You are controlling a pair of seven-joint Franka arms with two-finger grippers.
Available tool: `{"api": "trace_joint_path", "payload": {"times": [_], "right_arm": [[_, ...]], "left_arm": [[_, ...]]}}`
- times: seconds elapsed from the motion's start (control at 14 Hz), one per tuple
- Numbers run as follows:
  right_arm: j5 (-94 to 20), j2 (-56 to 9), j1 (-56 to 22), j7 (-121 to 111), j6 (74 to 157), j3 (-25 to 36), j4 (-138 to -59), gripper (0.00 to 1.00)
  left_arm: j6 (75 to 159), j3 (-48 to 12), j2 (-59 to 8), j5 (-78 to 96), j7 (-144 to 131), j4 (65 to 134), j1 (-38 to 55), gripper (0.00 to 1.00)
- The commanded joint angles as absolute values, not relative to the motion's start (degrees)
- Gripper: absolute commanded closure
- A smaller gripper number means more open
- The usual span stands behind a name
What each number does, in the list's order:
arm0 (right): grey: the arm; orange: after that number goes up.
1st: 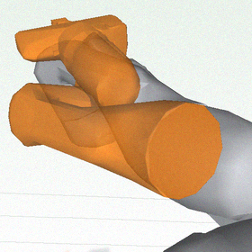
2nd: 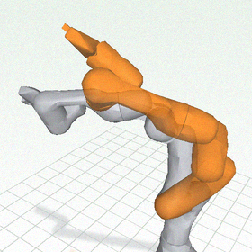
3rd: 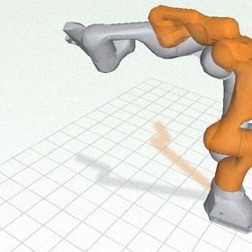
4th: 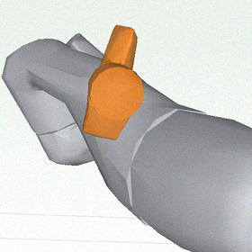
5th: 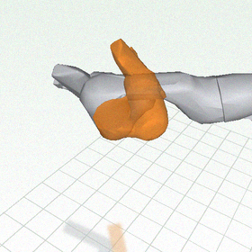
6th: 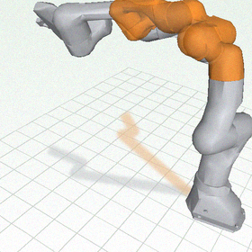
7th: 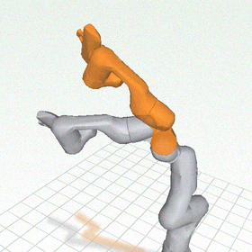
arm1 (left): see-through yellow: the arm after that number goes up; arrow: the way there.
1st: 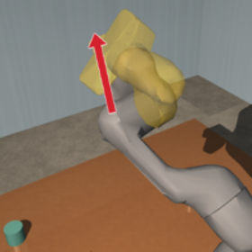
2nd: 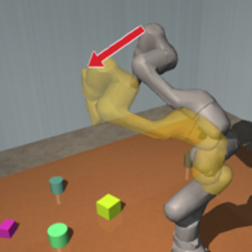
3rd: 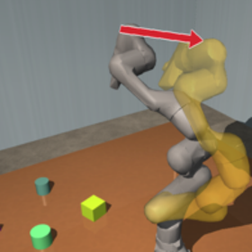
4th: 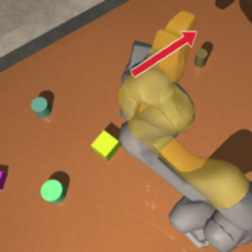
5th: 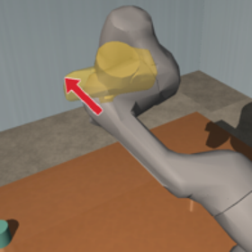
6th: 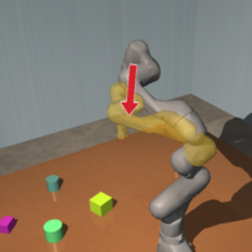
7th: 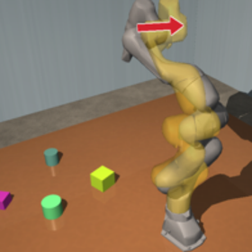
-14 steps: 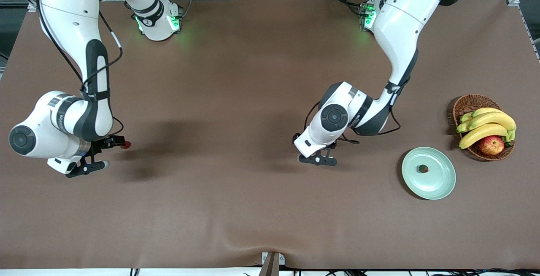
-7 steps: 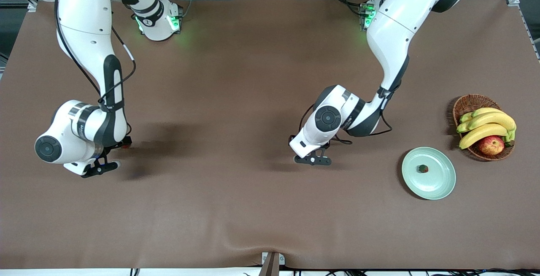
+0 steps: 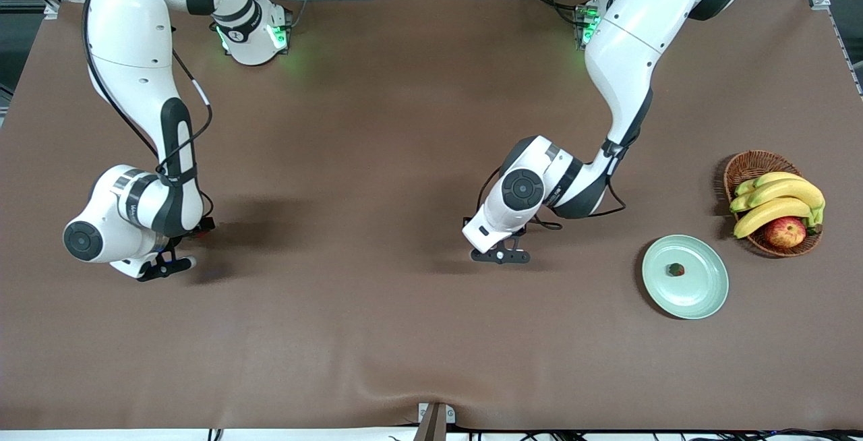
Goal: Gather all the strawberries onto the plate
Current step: 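Grasp the second strawberry with the left gripper while the right gripper grasps the third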
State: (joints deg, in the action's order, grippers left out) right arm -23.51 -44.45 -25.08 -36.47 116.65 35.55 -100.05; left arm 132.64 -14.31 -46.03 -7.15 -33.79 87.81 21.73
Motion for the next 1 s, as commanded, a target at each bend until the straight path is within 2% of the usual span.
{"api": "trace_joint_path", "payload": {"times": [0.0,0.07,0.14,0.21,0.36,0.64,0.93], "right_arm": [[-23.6,-43.8,-24.7,-37.0,117.3,35.0,-101.2,0.31],[-23.6,-43.8,-24.6,-36.7,117.2,35.0,-101.2,0.63],[-23.6,-43.8,-24.7,-36.7,117.0,35.0,-101.2,0.84],[-23.6,-43.8,-24.8,-36.7,116.9,35.0,-101.2,1.00],[-24.3,-43.6,-24.9,-36.7,116.9,35.0,-101.0,1.00],[-27.7,-40.2,-28.1,-37.0,116.6,35.0,-99.8,1.00],[-27.9,-35.9,-32.3,-36.5,115.3,34.9,-97.1,1.00]], "left_arm": [[132.6,-13.9,-46.2,-8.7,-35.3,87.7,22.2,0.32],[132.6,-13.9,-46.1,-8.7,-35.3,88.2,22.2,0.34],[132.5,-13.9,-46.0,-8.7,-35.3,88.6,22.1,0.39],[132.5,-13.9,-46.0,-8.7,-35.2,88.8,22.0,0.44],[132.5,-13.9,-46.0,-8.7,-35.2,88.9,22.1,0.59],[132.2,-13.9,-45.4,-8.7,-35.1,88.6,22.0,0.81],[128.2,-13.8,-44.3,-9.3,-32.1,86.2,20.2,0.82]]}}
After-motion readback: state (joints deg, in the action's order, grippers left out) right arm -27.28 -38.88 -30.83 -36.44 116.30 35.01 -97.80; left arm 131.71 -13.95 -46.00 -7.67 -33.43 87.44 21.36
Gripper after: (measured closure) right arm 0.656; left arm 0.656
